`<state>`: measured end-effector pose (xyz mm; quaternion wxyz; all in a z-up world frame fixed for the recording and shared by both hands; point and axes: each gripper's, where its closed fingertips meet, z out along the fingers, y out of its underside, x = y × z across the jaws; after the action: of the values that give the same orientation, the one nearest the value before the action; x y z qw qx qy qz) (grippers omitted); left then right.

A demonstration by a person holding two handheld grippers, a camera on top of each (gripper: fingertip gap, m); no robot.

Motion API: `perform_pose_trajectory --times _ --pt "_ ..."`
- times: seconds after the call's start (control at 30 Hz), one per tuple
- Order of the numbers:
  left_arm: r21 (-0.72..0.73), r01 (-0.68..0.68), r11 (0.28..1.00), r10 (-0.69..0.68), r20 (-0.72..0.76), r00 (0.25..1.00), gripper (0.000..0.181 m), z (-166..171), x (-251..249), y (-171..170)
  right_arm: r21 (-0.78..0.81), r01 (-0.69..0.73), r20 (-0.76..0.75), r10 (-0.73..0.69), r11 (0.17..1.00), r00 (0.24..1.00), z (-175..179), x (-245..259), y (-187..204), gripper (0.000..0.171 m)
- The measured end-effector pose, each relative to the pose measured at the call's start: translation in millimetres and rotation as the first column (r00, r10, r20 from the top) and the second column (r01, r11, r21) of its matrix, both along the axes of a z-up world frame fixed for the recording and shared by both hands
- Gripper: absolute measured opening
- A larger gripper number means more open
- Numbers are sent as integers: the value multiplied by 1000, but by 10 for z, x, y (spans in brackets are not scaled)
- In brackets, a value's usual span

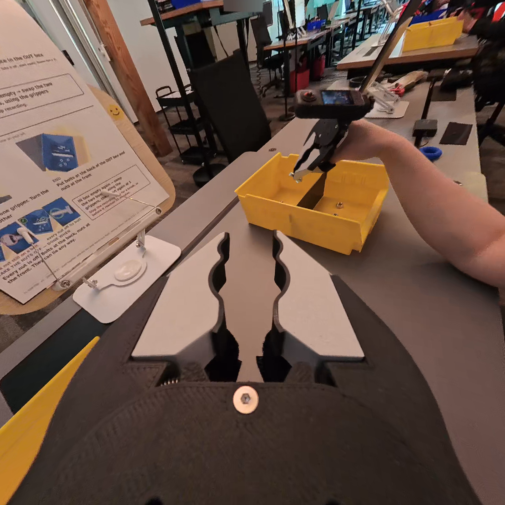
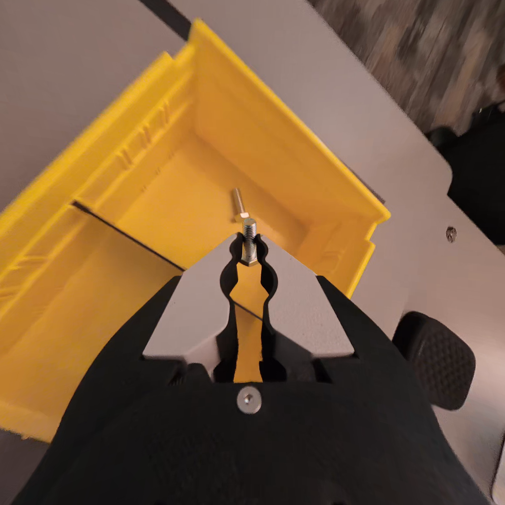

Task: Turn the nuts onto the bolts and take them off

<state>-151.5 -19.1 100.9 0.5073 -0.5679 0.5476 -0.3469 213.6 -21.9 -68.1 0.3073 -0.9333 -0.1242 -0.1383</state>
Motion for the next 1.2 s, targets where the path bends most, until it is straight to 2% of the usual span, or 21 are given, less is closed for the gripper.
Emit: perform_pose_trajectory --times 0.03,0.23,0.33,0.47,0.57,0.63,0.7,0.77,0.83,0.97,1.03,1.07,1.13,1.2 --pt "0 -9 1000 9 -6 1000 32 -13 -3 24 -28 21 16 -21 999 1000 -72 61 16 8" --pt "-82 -40 996 39 -5 999 37 -38 -44 129 -79 22 35 -19 997 999 -300 175 105 9" --pt "-78 -30 996 33 30 999 38 28 -83 134 -50 11 26 -10 999 1000 -291 178 125 10" --pt "18 -76 997 75 23 997 50 68 -215 245 59 -16 7 15 998 1000 -87 126 135 11" --pt "59 -163 985 165 -30 986 67 22 -382 423 220 -65 -6 68 973 998 306 -31 169 14" --pt "67 -223 972 227 -47 973 76 9 -512 549 396 -124 -41 152 910 987 735 -282 211 17" --pt "59 -266 962 269 -45 962 81 19 -642 655 586 -198 -60 286 786 956 1244 -639 192 24" --pt "42 -288 957 289 -8 957 85 68 -746 737 744 -243 -57 421 623 905 1737 -1006 82 39" --pt "22 -321 947 320 42 946 91 126 -857 837 849 -275 -30 561 451 827 2122 -1381 -103 66" --pt "18 -352 936 348 112 931 113 173 -1042 975 924 -321 88 699 210 710 2497 -1966 -374 102" --pt "50 -346 937 339 112 934 132 120 -1102 1005 900 -398 155 723 178 673 2468 -2243 -406 105" --pt "50 -343 938 338 87 937 137 42 -1130 1017 886 -424 166 725 187 668 2433 -2352 -385 114" --pt "37 -334 942 335 -21 942 140 -190 -1192 1046 848 -487 197 729 209 656 2331 -2562 -341 121" --pt "13 -370 929 368 -150 918 132 -461 -1298 1126 812 -546 249 723 207 645 2253 -2730 -318 120"
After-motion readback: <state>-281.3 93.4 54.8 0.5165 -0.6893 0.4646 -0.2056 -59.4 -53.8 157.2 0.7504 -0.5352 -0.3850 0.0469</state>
